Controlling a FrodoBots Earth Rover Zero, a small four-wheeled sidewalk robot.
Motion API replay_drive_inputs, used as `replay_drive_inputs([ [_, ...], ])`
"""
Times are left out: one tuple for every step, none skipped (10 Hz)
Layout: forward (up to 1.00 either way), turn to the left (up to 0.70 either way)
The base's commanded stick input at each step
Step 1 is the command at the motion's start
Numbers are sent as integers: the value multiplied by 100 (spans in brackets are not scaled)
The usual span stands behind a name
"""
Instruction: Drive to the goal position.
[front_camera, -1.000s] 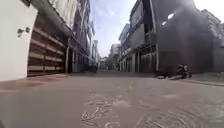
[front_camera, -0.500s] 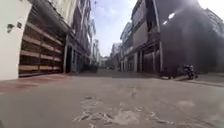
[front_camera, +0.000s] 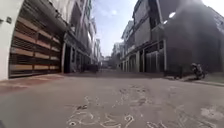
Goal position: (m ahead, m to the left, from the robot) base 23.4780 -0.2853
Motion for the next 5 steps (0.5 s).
replay_drive_inputs([
  [100,6],
  [100,6],
  [100,6],
  [100,6],
  [100,6],
])
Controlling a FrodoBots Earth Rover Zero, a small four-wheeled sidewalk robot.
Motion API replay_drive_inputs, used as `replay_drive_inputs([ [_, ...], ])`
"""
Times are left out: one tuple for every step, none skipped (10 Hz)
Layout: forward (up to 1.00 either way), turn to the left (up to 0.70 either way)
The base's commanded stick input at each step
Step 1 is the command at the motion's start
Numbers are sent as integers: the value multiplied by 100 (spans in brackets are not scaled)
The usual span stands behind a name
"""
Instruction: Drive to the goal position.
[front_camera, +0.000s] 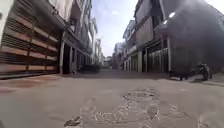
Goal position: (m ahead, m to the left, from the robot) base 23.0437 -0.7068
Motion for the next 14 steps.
replay_drive_inputs([
  [100,6],
  [100,6],
  [100,6],
  [100,6],
  [100,6],
  [100,6],
  [100,6],
  [100,6],
  [100,6],
  [100,6],
  [100,6],
  [100,6],
  [100,11],
  [100,15],
])
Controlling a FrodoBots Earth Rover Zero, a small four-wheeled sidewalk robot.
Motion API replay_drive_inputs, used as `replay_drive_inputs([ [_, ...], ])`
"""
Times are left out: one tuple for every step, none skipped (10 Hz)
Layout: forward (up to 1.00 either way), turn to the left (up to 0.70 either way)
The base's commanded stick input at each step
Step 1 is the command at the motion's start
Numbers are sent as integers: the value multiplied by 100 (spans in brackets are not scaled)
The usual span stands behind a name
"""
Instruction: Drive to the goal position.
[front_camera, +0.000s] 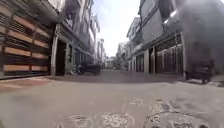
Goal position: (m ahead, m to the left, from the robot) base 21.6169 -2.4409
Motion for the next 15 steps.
replay_drive_inputs([
  [100,12],
  [100,36],
  [100,28],
  [100,17],
  [100,19],
  [100,6],
  [100,6],
  [100,6],
  [100,6],
  [100,6],
  [100,6],
  [100,6],
  [100,-23],
  [100,-33],
  [100,-34],
])
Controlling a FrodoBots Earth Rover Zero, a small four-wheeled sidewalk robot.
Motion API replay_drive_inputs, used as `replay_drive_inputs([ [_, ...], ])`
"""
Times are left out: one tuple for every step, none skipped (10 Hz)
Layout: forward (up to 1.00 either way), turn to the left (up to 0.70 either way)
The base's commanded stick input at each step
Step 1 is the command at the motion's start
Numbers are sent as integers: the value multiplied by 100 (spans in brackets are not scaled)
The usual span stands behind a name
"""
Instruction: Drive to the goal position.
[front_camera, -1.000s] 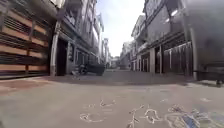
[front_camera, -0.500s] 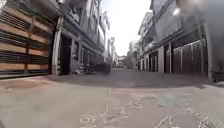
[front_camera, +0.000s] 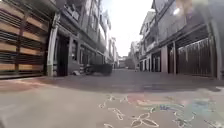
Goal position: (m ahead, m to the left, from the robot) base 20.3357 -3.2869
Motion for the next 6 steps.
replay_drive_inputs([
  [100,-34],
  [100,-34],
  [100,-34],
  [100,-34],
  [100,-34],
  [100,-12],
])
